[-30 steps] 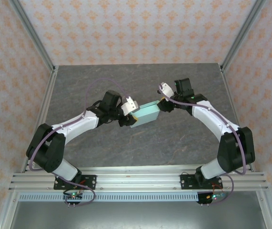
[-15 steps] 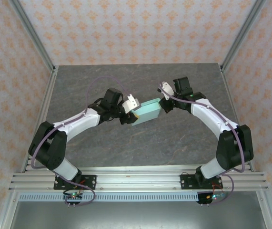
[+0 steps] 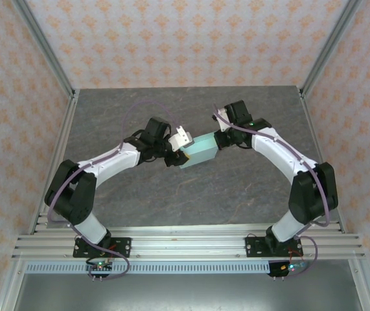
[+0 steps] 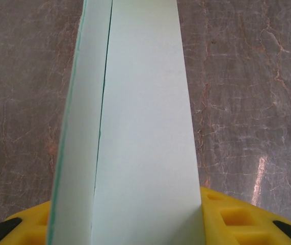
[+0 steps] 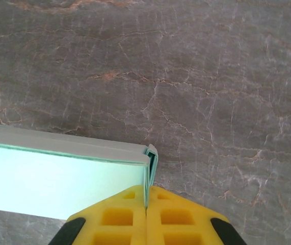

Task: Fold the paper box

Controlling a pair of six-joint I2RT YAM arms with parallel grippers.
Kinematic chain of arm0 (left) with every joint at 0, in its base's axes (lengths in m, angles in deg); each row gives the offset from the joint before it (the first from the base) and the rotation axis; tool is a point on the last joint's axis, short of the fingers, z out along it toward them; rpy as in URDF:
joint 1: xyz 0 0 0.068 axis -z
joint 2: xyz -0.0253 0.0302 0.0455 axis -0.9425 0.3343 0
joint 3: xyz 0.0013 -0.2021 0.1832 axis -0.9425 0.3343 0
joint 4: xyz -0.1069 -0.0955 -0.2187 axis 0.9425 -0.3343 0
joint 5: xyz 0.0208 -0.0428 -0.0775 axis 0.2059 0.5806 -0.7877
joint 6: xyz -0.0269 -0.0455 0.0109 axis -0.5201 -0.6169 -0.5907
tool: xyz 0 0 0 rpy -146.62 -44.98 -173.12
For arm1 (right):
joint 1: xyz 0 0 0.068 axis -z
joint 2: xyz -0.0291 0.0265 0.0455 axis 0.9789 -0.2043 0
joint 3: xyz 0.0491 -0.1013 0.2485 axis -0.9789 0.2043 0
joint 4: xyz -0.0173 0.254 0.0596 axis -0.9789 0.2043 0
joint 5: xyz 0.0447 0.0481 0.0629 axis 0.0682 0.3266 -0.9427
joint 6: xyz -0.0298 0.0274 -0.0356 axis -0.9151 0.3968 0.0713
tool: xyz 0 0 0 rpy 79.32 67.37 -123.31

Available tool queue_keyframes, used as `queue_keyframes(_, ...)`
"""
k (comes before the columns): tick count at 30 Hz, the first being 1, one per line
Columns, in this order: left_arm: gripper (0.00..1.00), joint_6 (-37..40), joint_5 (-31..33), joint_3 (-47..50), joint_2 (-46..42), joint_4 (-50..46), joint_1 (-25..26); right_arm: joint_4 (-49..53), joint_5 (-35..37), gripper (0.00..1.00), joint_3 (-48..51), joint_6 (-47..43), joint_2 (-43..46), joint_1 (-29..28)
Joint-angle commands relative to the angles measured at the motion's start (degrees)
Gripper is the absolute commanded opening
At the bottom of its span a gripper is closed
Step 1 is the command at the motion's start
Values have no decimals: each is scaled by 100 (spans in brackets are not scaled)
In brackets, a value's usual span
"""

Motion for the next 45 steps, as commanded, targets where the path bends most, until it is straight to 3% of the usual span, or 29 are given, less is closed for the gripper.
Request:
queue_keyframes(1, 35, 23, 510, -107, 177, -335, 57, 252, -121, 5, -295, 502, 20, -168)
queue_keyframes(12, 35, 41, 644, -131, 238, -373, 51, 459, -71, 4, -474, 784, -143, -160)
queue_keyframes(26, 36, -51, 701, -254, 402, -521, 54, -330, 166, 1, 511, 769, 8, -157)
queue_keyframes(45, 49, -12, 885, -710, 703, -1189, 29, -644, 376, 0, 870, 920, 225, -254)
